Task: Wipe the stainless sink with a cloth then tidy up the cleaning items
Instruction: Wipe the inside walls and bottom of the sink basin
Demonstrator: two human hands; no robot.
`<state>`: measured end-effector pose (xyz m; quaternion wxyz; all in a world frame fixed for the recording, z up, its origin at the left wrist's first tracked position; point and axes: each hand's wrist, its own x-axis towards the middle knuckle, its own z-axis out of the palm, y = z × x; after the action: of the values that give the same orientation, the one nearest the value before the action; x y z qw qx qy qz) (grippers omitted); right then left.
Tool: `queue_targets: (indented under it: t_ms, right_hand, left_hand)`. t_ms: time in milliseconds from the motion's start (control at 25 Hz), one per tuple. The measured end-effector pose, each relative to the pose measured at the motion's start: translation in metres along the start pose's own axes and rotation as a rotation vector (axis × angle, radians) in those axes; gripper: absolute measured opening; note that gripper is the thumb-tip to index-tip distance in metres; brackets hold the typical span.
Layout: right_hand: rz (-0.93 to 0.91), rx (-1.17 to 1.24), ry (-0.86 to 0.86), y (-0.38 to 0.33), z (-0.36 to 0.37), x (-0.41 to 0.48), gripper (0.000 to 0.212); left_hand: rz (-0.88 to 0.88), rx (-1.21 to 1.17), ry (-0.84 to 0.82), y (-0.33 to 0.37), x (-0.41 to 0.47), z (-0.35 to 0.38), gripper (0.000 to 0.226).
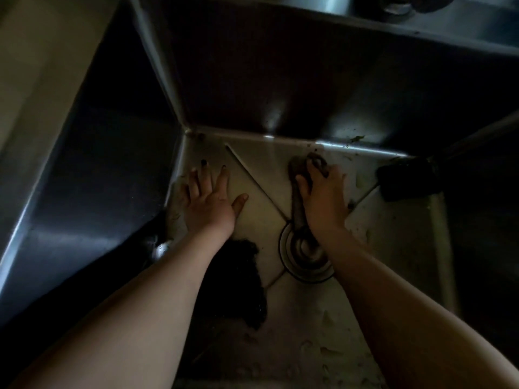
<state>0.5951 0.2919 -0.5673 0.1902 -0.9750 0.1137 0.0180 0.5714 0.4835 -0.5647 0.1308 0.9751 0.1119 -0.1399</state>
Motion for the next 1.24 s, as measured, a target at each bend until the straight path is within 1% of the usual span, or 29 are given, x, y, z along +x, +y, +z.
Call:
queue_targets:
  t_ms: [80,120,280,400,560,640,680,800,880,960,1000,1120,1200,1240]
  right_hand:
    - [0.034,-0.132,0.005,0.001,-0.001,-0.019,0.047]
    - [0.017,-0.182,-0.003,-0.003,0.000,-0.024,0.047]
    - [-0.244,-0.242,-0.073,-0.030,0.006,-0.022,0.045]
    - [-0.363,-0.215,-0.041,-0.037,0.010,-0.005,0.043]
    - [-0.296,-0.172,0.004,-0.026,0.002,0.028,0.042]
    - [-0.249,-0.195,0.035,-0.013,-0.005,0.035,0.042]
    - [-0.199,-0.204,0.060,-0.005,-0.007,0.034,0.042]
    - [0.043,-0.195,0.092,0.011,-0.014,0.016,0.045]
    - [0.115,-0.229,0.072,0.019,-0.017,-0.003,0.046]
    - [0.119,-0.237,0.063,0.028,-0.019,-0.025,0.046]
    - [0.123,-0.234,0.049,0.030,-0.020,-0.035,0.047]
    - [0.121,-0.268,-0.011,0.032,-0.019,-0.049,0.049]
    - [0.025,-0.278,-0.029,0.034,-0.019,-0.043,0.049]
    - [-0.025,-0.262,-0.040,0.034,-0.021,-0.037,0.048]
  left_hand:
    - [0.000,0.003,0.000,0.000,0.001,0.000,0.067]
    - [-0.001,0.006,-0.006,0.001,0.001,0.000,0.067]
    - [-0.006,0.016,-0.036,0.004,0.002,-0.001,0.067]
    - [0.005,0.017,-0.040,0.004,0.004,-0.002,0.067]
    - [0.008,0.014,-0.037,0.001,0.003,-0.003,0.068]
    - [0.009,0.024,-0.032,0.001,0.004,-0.004,0.069]
    - [0.010,0.038,-0.030,0.001,0.004,-0.004,0.069]
    - [0.010,0.077,-0.022,0.005,0.003,-0.006,0.068]
    - [0.003,0.053,0.010,0.010,0.001,-0.008,0.067]
    - [0.025,0.034,0.055,0.020,-0.001,-0.010,0.067]
    - [0.069,0.023,0.066,0.029,-0.002,-0.011,0.066]
    - [0.281,-0.020,0.028,0.066,0.004,-0.007,0.063]
    - [0.369,-0.023,-0.003,0.091,0.008,-0.001,0.061]
    - [0.380,-0.020,-0.012,0.100,0.009,0.003,0.060]
